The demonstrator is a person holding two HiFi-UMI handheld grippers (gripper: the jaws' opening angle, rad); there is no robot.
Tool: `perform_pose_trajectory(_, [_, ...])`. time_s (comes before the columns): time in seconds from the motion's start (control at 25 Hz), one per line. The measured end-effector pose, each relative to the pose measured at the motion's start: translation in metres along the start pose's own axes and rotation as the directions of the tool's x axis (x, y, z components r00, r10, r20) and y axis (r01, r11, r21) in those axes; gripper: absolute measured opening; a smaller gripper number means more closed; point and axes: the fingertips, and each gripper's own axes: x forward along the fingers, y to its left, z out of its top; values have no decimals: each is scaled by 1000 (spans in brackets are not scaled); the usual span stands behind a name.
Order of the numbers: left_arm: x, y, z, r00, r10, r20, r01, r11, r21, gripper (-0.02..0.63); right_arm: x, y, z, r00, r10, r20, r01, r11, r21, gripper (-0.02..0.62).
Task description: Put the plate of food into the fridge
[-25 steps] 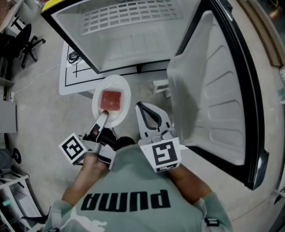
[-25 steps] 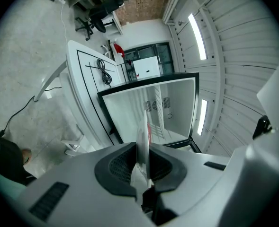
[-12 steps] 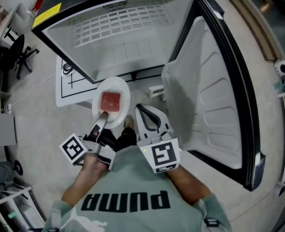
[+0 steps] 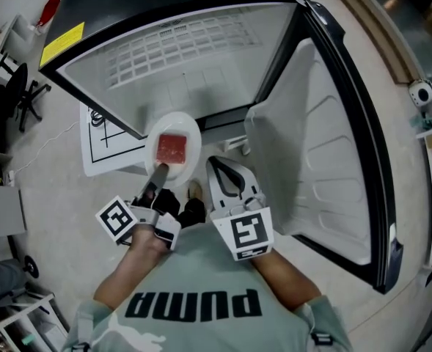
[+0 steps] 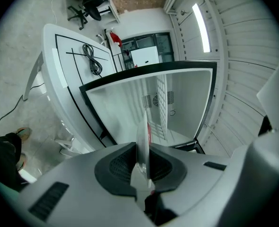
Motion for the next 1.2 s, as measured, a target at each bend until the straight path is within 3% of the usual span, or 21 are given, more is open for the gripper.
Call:
perform_pose_trajectory(0.8, [87,16,43,998,-11,-61,12,1000,11,38,55,-22,6,996,-71,-57,70,997,-23,5])
perform_pose_trajectory(1.2, [134,46,53,994,50,-92,-48,999,26,38,69,-35,1,990,-95,-104,93,995,-21,5])
